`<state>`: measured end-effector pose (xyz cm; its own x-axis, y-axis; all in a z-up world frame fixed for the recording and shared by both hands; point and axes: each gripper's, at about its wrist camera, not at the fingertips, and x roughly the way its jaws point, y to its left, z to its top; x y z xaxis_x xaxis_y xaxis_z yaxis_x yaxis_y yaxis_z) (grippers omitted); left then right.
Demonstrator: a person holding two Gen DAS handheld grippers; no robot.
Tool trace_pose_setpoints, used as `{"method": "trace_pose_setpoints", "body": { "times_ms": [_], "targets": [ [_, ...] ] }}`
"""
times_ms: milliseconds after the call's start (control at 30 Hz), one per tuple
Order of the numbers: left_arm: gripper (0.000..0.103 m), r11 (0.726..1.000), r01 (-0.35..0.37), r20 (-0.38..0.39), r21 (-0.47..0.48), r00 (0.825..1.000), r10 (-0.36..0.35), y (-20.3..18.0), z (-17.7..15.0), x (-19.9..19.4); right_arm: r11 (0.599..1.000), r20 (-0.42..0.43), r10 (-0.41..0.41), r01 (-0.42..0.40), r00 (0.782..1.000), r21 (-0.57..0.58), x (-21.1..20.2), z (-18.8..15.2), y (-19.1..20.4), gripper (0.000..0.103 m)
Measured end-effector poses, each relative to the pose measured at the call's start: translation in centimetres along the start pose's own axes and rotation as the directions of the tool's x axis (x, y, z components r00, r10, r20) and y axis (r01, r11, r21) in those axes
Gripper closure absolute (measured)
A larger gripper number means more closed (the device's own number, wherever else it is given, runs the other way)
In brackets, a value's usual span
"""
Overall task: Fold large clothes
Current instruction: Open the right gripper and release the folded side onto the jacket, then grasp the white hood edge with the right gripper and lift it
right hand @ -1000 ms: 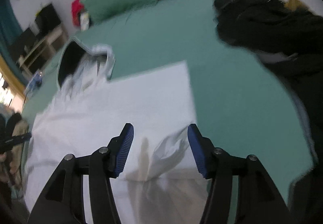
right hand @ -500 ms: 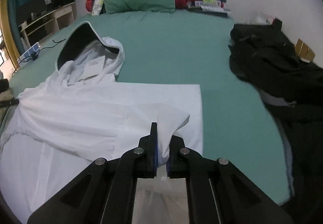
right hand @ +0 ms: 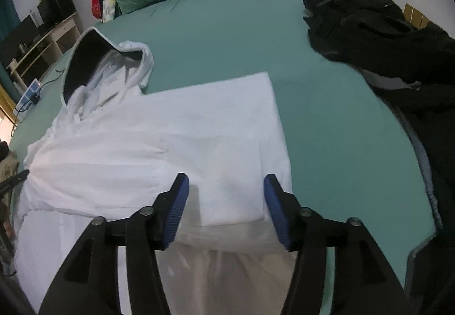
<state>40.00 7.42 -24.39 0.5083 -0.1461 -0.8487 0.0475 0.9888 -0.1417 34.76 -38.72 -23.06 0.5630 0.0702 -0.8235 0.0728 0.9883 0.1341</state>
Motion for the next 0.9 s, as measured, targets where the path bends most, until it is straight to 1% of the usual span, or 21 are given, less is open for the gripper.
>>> {"method": "trace_pose_setpoints", "body": {
  "times_ms": [67,167,267,433,500,533,600,667,700,800,900],
  "targets": [
    [0.095,0.999,-0.001,-0.003,-0.040,1.000,0.001,0.5,0.2,-0.7,1.000,0.009,0.002,-0.002,1.000,-0.013,-0.6,0.5,0.8,0.043],
    [0.095,0.999,-0.008,0.037,-0.044,0.999,0.010,0.6,0.5,-2.3,0.999,0.018,-0.007,0.008,1.000,-0.050,-1.1,1.3,2.3,0.042],
    [0.095,0.999,0.020,0.067,-0.036,0.998,-0.017,0.2,1.1,-3.7,0.997,0.028,-0.007,0.009,1.000,-0.076,-1.3,2.4,3.7,0.041],
    [0.094,0.999,0.028,0.110,-0.031,0.994,-0.025,-0.3,2.2,-5.5,0.993,0.029,0.009,-0.005,1.000,-0.119,-0.4,4.3,6.1,0.040],
    [0.094,0.999,0.035,0.132,-0.032,0.991,-0.031,0.0,2.7,-5.8,0.990,0.030,0.014,-0.010,0.999,-0.138,0.3,5.1,7.0,0.040],
    [0.094,0.999,0.028,0.147,-0.041,0.989,-0.021,0.3,2.9,-5.9,0.988,0.029,0.020,-0.015,0.999,-0.153,0.8,5.6,7.7,0.040],
    [0.090,0.997,0.000,0.164,-0.074,0.986,0.012,1.3,3.4,-5.7,0.984,0.030,0.031,-0.025,0.999,-0.174,1.5,6.3,8.8,0.040],
    [0.070,0.994,-0.022,0.168,-0.107,0.985,0.040,2.3,4.0,-5.3,0.980,0.032,0.056,-0.048,0.998,-0.195,2.5,7.4,10.2,0.040],
    [0.067,0.992,-0.030,0.166,-0.126,0.985,0.051,2.9,4.2,-5.1,0.977,0.033,0.066,-0.058,0.997,-0.206,3.0,7.8,10.9,0.040],
    [0.066,0.986,-0.021,0.162,-0.167,0.986,0.048,4.1,4.6,-4.8,0.961,0.052,0.078,-0.061,0.996,-0.271,4.7,9.6,13.6,0.040],
    [0.065,0.980,0.015,0.168,-0.198,0.986,0.019,4.9,4.7,-4.8,0.932,0.090,0.062,-0.025,0.994,-0.362,6.6,11.7,16.5,0.040]
  ]
}}
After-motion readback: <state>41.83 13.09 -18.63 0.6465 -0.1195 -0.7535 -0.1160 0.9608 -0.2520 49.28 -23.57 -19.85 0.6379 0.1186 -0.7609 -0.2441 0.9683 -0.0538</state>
